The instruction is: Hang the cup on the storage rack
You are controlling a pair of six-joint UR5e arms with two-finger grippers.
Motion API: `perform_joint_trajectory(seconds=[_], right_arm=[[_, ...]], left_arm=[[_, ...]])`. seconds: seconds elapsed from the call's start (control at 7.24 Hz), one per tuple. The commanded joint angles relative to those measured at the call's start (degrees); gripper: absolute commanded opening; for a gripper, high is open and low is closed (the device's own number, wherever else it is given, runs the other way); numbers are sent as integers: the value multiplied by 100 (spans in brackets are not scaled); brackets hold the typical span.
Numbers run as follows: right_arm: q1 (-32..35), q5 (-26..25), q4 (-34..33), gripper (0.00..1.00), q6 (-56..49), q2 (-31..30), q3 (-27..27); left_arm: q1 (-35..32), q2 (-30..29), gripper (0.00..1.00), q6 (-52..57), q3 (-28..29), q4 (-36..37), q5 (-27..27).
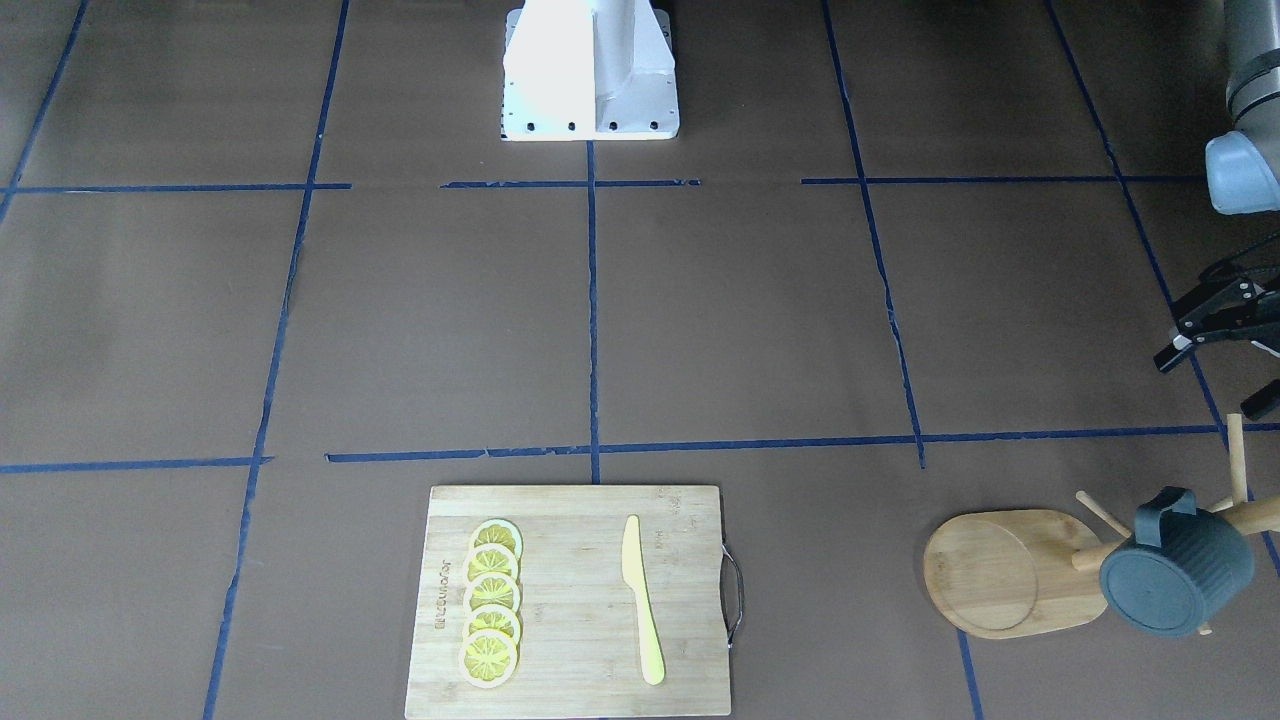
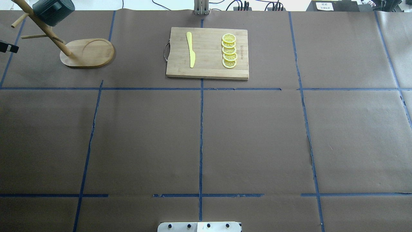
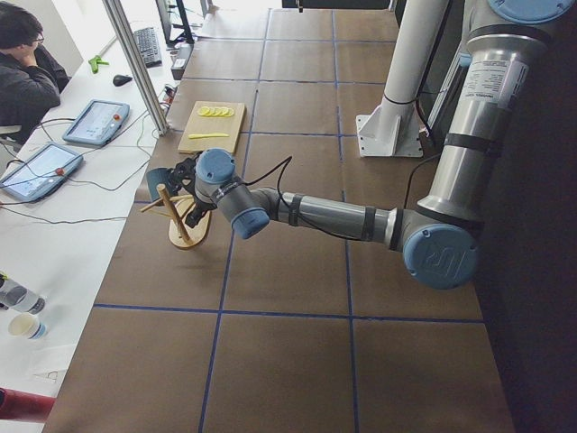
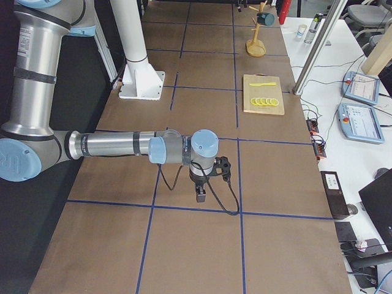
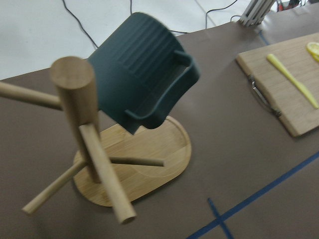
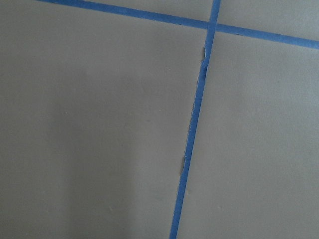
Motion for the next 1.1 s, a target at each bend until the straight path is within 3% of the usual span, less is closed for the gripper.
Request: perform_joint_trajectory(seconds=[0.0, 0.41, 0.69, 0.97], right_arm=[[0, -10, -9, 100, -3, 0, -5], [0, -36, 0, 100, -4, 0, -5], [0, -19, -9, 100, 23, 0, -13], [0, -27, -9, 100, 6, 0, -14]], left_arm=[[-65, 110, 100, 1505, -136, 1457, 609], [-408, 66, 100, 2198, -154, 3218, 699], [-775, 145, 100, 1561, -162, 3922, 559], [-934, 433, 100, 1347, -162, 3952, -80]])
